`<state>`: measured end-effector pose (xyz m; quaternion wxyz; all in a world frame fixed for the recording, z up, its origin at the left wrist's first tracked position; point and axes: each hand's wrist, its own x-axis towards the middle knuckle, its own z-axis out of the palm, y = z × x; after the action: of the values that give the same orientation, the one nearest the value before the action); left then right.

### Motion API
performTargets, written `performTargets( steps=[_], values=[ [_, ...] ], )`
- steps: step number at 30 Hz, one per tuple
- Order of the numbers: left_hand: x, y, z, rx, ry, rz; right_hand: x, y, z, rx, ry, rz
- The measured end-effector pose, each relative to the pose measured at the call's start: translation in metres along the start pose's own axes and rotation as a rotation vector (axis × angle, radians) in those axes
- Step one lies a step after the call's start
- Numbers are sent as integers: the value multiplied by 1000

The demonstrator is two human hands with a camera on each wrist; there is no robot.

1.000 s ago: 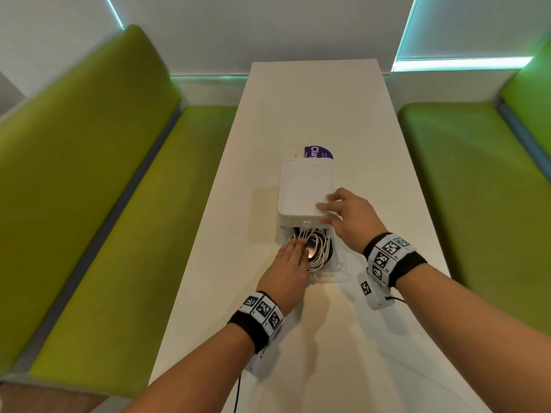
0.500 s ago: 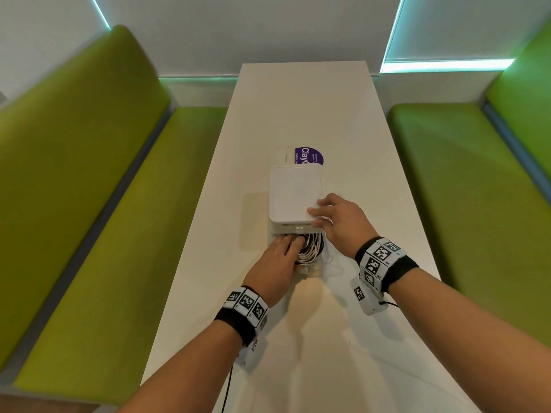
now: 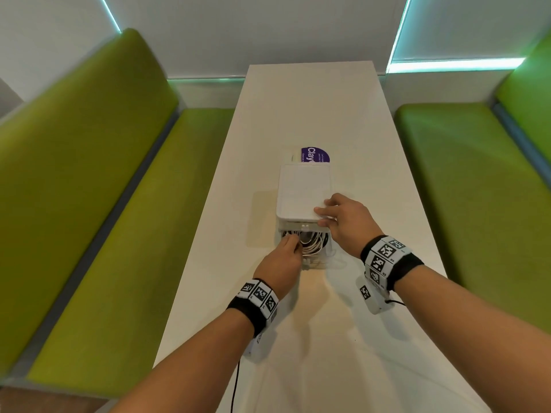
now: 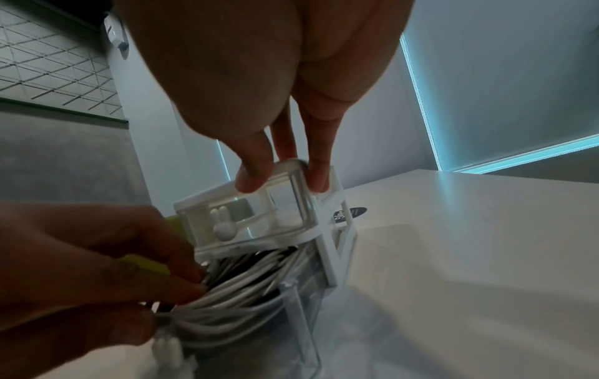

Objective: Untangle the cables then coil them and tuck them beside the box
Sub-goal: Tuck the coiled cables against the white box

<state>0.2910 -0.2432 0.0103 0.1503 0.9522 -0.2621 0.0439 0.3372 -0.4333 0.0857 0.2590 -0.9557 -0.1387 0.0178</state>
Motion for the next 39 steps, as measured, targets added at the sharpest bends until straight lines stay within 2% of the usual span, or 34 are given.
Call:
performTargets(
  steps=[4, 7, 11, 18, 23, 28, 31, 35, 39],
  values=[
    [3, -2, -3, 87, -78, -20, 1, 0, -2, -27, 1, -7],
    [2, -5, -7, -12, 17, -31, -3, -3, 1, -54, 4, -9],
    [-3, -10, -7, -65, 16, -39, -10, -2, 12, -143, -51, 4],
    [-13, -10, -6, -28, 11, 1, -7, -4, 31, -310, 9, -14],
    [-14, -3, -4, 87, 70, 75, -7, -2, 27, -242, 14, -22],
    [-1, 0, -2, 114, 41, 0, -3, 11, 19, -103, 111, -81],
    [6, -1, -3, 124, 39, 1, -5, 14, 18, -77, 139, -77],
    [7, 1, -8, 170, 94, 10, -2, 8, 12, -37, 93, -63],
    [2, 0, -2, 81, 50, 28, 0, 7, 9, -49, 74, -65]
  ],
)
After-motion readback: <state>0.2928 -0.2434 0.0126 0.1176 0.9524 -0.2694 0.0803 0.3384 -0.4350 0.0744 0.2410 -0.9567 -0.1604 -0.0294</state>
